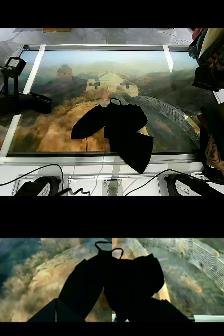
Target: Fold the clothes and pants, and hang the long-sleeved shirts on hangers.
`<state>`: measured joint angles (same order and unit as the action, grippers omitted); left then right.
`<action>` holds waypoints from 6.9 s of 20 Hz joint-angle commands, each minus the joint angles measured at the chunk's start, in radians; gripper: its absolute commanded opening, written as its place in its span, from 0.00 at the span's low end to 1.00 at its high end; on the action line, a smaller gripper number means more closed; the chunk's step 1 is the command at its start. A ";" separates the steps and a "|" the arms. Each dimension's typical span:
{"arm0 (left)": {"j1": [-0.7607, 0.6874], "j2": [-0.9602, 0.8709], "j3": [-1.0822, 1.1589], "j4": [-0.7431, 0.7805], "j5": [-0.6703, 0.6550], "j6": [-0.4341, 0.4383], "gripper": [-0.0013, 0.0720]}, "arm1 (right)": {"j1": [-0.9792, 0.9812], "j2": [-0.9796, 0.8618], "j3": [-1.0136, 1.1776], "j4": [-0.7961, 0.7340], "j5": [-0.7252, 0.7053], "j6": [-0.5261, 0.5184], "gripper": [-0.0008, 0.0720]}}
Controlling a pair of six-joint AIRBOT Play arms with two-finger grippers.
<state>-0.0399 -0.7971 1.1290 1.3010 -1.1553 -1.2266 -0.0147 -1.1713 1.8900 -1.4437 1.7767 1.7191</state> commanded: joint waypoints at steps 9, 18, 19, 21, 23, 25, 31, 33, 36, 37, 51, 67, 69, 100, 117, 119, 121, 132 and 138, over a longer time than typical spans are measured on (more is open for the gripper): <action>0.000 0.001 0.000 0.000 0.000 0.000 0.03 | 0.001 0.000 0.000 0.000 0.000 0.000 0.04; 0.000 0.001 0.000 0.000 0.013 0.000 0.03 | 0.001 -0.002 -0.007 0.019 -0.237 -0.069 0.04; 0.000 0.000 0.000 0.000 0.051 0.000 0.03 | 0.001 -0.001 -0.026 0.041 -0.223 -0.141 0.04; 0.000 -0.002 0.000 0.000 0.078 0.000 0.03 | 0.001 0.004 -0.113 0.097 -0.196 -0.188 0.04; 0.000 -0.002 0.000 0.000 0.077 0.000 0.03 | 0.021 0.023 -0.279 0.163 -0.258 -0.237 0.04; 0.000 -0.003 0.000 0.001 0.077 0.000 0.03 | 0.077 0.037 -0.476 0.210 -0.289 -0.304 0.04; 0.000 -0.069 -0.007 0.001 0.079 0.000 0.32 | 0.286 0.042 -0.936 0.270 -0.542 -0.336 0.09; 0.000 -0.113 -0.008 0.000 0.077 0.000 0.63 | 0.327 0.042 -1.030 0.269 -0.659 -0.333 0.28; 0.000 -0.168 -0.008 -0.005 0.052 -0.001 0.63 | 0.315 0.042 -1.083 0.258 -0.786 -0.320 0.03; 0.000 -0.179 -0.008 -0.008 0.034 -0.001 0.63 | 0.297 0.043 -1.083 0.245 -0.801 -0.328 0.03; 0.000 -0.187 -0.008 -0.109 -0.039 -0.031 0.63 | 0.030 0.041 -1.354 1.000 -0.738 -0.872 0.74; -0.001 -0.188 -0.010 -0.109 -0.039 -0.031 0.63 | 0.236 -0.022 -1.265 1.032 -0.926 -0.744 0.28; -0.001 -0.188 -0.035 -0.109 -0.039 -0.048 0.54 | 0.236 -0.022 -1.249 1.032 -0.929 -0.743 0.04; 0.000 -0.303 -0.670 -0.550 0.618 -0.089 0.03 | 0.225 -0.021 -1.175 1.061 -0.946 -0.743 0.04; 0.422 -0.288 0.337 -0.328 0.580 -0.093 0.03 | -0.221 -0.095 -0.155 0.388 -0.985 -0.264 0.03; 0.512 -0.288 0.337 -0.284 0.473 -0.101 0.03 | -0.310 -0.095 -0.134 0.356 -0.871 -0.254 0.03; 0.591 -0.301 0.336 -0.275 0.338 -0.100 0.03 | -0.377 -0.097 -0.135 0.348 -0.752 -0.254 0.03; 0.696 -0.352 0.295 0.072 -0.108 -0.100 0.03 | -0.425 -0.089 -0.136 0.278 -0.465 -0.304 0.03; 0.681 -0.438 0.036 0.106 -0.167 -0.023 0.03 | -0.425 -0.086 -0.276 0.133 -0.276 -0.322 0.03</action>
<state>0.6476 -1.1961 1.2671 1.3624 -1.2694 -1.2976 -0.4393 -1.2598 1.6924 -1.2530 1.3998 1.4044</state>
